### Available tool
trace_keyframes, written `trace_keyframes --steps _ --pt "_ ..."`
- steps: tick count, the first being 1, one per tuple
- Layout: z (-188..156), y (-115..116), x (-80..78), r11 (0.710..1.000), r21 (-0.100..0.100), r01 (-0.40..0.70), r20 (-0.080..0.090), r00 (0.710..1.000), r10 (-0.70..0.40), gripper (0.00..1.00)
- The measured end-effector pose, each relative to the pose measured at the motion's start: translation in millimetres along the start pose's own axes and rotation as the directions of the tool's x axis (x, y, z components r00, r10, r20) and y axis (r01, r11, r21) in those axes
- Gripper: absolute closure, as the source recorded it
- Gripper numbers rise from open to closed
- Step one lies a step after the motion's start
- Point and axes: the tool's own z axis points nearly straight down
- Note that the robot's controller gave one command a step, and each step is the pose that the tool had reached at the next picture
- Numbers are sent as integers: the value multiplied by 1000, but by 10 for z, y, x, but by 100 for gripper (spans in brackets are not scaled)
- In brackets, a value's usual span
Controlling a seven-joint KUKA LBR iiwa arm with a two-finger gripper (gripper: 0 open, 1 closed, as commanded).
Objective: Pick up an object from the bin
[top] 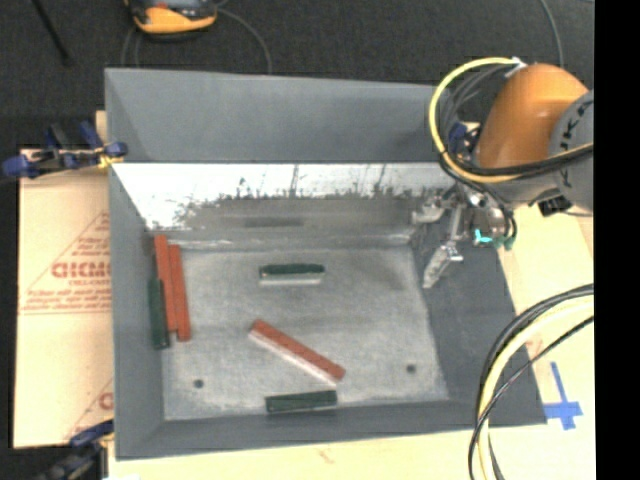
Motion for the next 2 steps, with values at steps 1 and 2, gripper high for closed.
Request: trace_keyframes --steps 1,2 --pt "-53 2 -18 1000 2 2 8 1000 -2 0" --pt "67 479 67 999 3 34 9 999 -34 0"
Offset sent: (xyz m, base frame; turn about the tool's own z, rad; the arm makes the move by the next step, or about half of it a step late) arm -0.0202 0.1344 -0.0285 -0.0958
